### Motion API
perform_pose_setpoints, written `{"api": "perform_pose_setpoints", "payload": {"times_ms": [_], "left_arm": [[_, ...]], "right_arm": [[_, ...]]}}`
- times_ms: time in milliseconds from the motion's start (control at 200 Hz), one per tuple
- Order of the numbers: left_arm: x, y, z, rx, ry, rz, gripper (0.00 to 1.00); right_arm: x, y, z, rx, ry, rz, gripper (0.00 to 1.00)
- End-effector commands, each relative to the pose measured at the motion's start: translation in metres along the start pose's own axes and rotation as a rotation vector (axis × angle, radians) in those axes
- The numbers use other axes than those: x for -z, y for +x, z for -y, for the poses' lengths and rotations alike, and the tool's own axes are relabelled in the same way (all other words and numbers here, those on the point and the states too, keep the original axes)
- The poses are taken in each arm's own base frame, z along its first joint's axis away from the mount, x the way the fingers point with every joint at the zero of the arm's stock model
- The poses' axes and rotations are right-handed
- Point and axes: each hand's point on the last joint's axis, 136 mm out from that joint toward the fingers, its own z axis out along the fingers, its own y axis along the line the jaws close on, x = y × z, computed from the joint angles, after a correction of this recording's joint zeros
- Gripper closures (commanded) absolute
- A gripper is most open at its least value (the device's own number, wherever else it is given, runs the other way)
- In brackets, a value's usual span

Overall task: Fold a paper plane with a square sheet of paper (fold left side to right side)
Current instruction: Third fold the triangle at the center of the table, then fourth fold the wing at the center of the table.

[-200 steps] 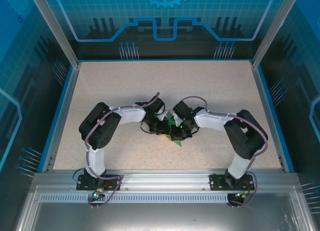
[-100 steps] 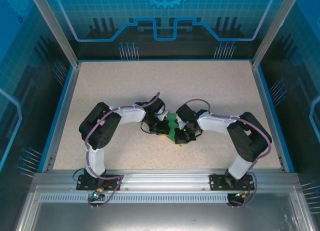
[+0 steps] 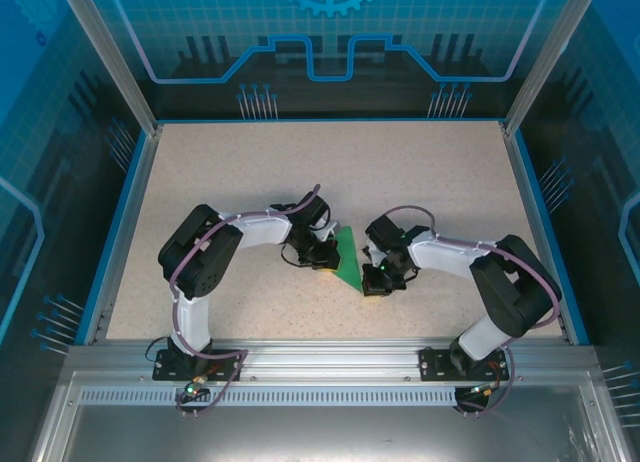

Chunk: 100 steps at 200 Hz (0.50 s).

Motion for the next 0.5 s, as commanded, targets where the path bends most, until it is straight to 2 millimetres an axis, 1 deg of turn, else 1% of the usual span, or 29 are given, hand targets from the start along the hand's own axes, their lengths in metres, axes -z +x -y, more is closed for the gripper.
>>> {"api": "perform_pose_setpoints", "payload": {"times_ms": [0, 75, 100, 160, 205, 270, 305, 395, 495], "left_arm": [[-0.007, 0.005, -0.030, 0.028, -0.112, -0.022, 0.91], [0.001, 0.000, -0.014, 0.019, -0.064, -0.003, 0.88], [0.007, -0.004, -0.007, 0.013, -0.045, 0.011, 0.86], [0.020, -0.010, 0.012, 0.000, 0.007, 0.041, 0.83], [0.032, -0.015, 0.025, -0.011, 0.040, 0.068, 0.79], [0.052, -0.021, 0.037, -0.016, 0.069, 0.113, 0.74], [0.062, -0.023, 0.039, -0.009, 0.076, 0.135, 0.72], [0.084, -0.023, 0.036, 0.022, 0.101, 0.175, 0.65], [0.092, -0.013, 0.019, 0.071, 0.091, 0.182, 0.59]], "right_arm": [[0.012, 0.015, 0.020, -0.009, 0.072, -0.012, 1.00], [0.026, 0.003, 0.012, 0.039, 0.052, 0.064, 1.00], [0.030, -0.001, 0.009, 0.058, 0.041, 0.089, 1.00], [0.037, -0.011, 0.001, 0.102, 0.011, 0.140, 0.93], [0.041, -0.018, -0.005, 0.135, -0.010, 0.170, 0.88], [0.046, -0.029, -0.013, 0.172, -0.033, 0.207, 0.81], [0.048, -0.034, -0.017, 0.194, -0.041, 0.227, 0.78], [0.057, -0.050, -0.024, 0.239, -0.046, 0.304, 0.69], [0.062, -0.066, -0.033, 0.288, -0.071, 0.388, 0.61]]}}
